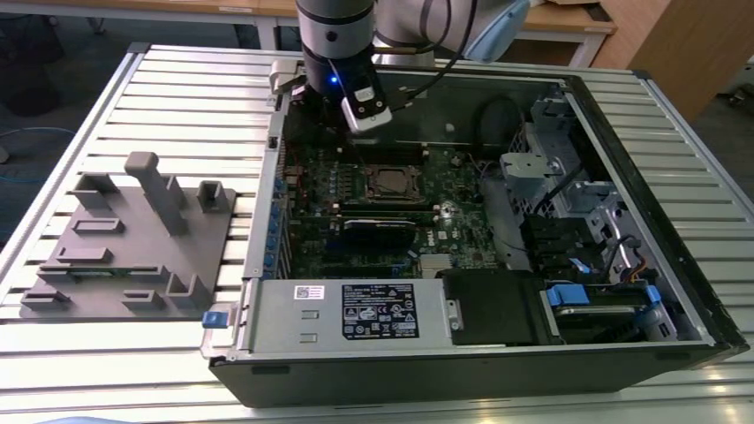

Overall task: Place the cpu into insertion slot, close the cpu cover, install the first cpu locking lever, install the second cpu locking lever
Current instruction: 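Install the first cpu locking lever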

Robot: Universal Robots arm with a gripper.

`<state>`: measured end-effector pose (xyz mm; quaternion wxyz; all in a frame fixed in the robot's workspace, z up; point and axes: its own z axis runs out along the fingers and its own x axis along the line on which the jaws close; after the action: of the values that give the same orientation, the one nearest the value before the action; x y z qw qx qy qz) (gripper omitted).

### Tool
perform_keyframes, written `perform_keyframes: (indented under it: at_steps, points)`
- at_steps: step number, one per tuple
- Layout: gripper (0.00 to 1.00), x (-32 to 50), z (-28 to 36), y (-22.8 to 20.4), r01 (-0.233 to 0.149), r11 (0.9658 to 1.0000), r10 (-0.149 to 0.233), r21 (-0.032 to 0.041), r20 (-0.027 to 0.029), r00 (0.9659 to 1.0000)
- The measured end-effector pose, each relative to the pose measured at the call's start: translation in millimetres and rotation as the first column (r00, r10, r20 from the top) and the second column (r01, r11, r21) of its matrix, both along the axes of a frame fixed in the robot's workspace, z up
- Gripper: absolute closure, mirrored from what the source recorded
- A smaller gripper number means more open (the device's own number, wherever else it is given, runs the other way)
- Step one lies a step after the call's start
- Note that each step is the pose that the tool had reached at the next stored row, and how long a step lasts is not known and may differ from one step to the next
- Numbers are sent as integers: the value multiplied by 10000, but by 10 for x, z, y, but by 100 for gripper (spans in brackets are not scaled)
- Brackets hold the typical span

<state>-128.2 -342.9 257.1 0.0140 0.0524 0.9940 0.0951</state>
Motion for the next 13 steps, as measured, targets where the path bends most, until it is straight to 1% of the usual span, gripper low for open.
perform_keyframes:
  at_steps: [3,5,7,8,10,11,13]
  points:
    - [90,-9,0,0,-6,10000,6,0,8,10000]
    - [90,-15,-1,-1,-18,10000,18,36,11,10000]
    - [90,-19,-1,-2,-26,9999,26,148,12,10000]
    - [90,-21,-1,-2,-27,9998,26,180,13,10000]
    - [90,-24,-1,-2,-29,9998,29,203,14,10000]
    - [90,-25,-1,-3,-29,9997,28,231,15,10000]
    - [90,-25,-1,-3,-33,9992,32,400,16,10000]
